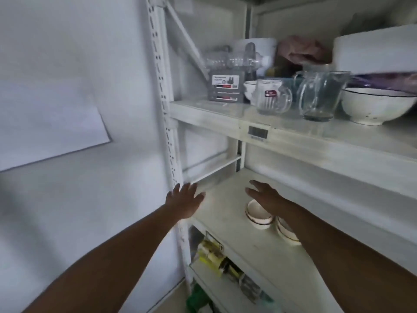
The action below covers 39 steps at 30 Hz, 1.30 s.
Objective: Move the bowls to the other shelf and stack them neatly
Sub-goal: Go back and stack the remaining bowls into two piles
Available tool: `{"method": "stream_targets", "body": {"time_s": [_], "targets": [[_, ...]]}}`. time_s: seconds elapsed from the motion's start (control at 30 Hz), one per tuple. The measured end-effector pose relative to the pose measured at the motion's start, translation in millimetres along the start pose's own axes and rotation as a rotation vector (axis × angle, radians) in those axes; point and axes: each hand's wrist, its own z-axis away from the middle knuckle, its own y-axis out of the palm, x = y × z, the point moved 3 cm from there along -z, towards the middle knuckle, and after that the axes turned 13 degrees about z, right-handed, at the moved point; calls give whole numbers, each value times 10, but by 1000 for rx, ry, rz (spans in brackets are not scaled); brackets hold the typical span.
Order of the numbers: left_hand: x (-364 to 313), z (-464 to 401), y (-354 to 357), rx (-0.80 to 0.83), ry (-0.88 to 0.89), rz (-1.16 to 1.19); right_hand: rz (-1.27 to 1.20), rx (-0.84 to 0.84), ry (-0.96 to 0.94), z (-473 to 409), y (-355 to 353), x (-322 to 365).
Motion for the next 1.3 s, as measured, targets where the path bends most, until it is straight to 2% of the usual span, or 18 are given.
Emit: {"method": "stream_targets", "body": {"time_s": [0.1, 0.27, 0.43, 0.67, 0.83, 1.0, 1.2, 1.3], "targets": [[625, 150, -354, -39, -45, -184, -41, 37, -101, -178, 226, 665], [1625, 552, -904, -92, -285, -247, -34, 106, -272, -407, 587, 1683], [2274, 1122, -1323, -230, -566, -41, 18, 194, -450, -505, 1039, 2705], [2838, 2020, -1604, -352, -790, -99, 120, 286, -713, -311, 1592, 3983], [2863, 2781, -1669, -481, -952, -107, 109, 430, -961, 108, 1965, 4658], [2648, 3700, -1570, -510, -1182, -78, 159, 533, -1205, 754, 2258, 5110], [2150, 4854, -1291, -635, -1501, 37, 208, 724, -1461, 1910, 2536, 5344], [1846, 5394, -1123, -671, -1552, 99, 211, 801, -1574, 2589, 2626, 5396]]}}
